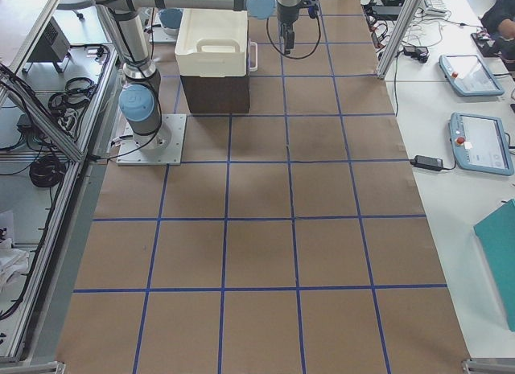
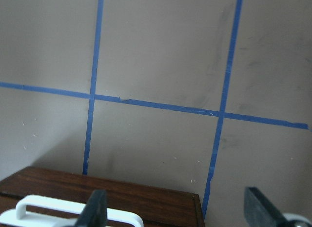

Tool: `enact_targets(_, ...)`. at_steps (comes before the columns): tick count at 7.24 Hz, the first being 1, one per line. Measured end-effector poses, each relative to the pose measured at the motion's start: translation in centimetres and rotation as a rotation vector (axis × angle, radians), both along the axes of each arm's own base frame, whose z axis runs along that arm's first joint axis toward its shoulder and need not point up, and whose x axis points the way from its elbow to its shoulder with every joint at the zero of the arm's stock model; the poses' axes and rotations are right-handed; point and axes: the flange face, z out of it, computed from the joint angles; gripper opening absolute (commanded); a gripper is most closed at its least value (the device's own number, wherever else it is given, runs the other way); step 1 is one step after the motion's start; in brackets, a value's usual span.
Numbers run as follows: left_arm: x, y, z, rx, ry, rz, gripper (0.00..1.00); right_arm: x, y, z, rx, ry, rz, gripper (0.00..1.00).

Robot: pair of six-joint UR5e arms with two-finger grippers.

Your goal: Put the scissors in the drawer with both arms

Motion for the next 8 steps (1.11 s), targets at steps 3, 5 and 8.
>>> enact_targets(3,12.6,-3.4,-7.8,0.106,-0.007,-0.438,1.00,7.0,-0.9,-7.2,0.057,-0.095,0.502,1.00)
enact_targets(5,16.3,-5.9,-14.2,0.135,0.042,-0.672,1.00,9.1,0.2,-8.5,0.071,-0.136,0.790,1.00)
enact_targets(8,18.5,-9.1,-21.2,0.124,0.050,-0.875,1.00,9.5,1.0,-9.5,0.076,-0.189,1.179,1.00)
